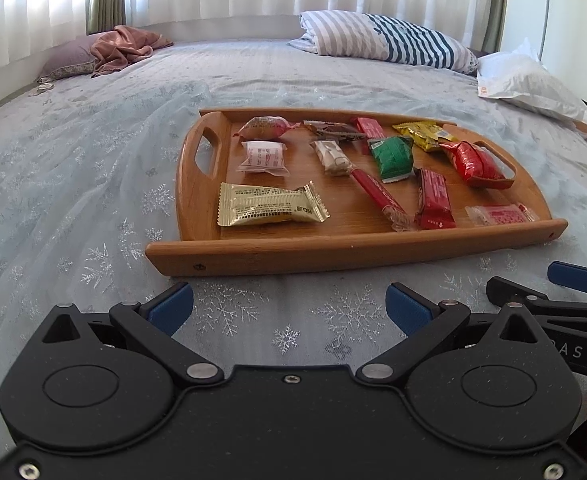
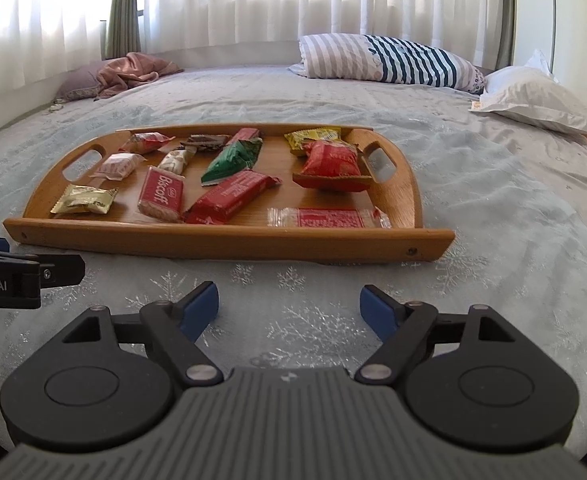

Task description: Organize snacks

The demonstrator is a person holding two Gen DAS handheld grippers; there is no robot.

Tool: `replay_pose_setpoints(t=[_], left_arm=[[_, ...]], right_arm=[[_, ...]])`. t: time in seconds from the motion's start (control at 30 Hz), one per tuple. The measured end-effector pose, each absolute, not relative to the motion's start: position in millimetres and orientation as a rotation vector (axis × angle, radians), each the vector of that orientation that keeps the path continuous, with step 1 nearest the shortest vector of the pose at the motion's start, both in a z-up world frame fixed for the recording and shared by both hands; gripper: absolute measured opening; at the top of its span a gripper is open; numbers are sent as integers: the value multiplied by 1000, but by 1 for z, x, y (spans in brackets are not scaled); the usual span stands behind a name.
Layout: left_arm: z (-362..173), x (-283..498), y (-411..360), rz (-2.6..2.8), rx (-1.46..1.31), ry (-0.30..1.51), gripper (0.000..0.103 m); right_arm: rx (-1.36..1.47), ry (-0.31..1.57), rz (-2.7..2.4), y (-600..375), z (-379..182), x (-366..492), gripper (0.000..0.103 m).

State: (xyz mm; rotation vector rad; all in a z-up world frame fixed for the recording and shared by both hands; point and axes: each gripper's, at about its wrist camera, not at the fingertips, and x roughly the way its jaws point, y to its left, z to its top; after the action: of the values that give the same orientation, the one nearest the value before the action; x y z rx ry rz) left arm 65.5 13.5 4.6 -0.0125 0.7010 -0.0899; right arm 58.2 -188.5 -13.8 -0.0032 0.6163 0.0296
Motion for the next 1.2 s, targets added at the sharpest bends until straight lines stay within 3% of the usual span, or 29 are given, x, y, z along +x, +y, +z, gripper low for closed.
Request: replay_pose_setpoints(t=[0.23, 0.47, 1.2], left_arm=[[-1, 68, 10, -84, -5, 719, 103], [-5, 71, 9, -79, -3, 725, 103], [-13, 70, 9, -88, 1, 711, 103]], right_arm=[[-11, 620, 10, -190, -17, 56, 92], [-12, 632, 14, -189, -21, 57, 103], [-43, 647, 20, -186, -25, 63, 103]])
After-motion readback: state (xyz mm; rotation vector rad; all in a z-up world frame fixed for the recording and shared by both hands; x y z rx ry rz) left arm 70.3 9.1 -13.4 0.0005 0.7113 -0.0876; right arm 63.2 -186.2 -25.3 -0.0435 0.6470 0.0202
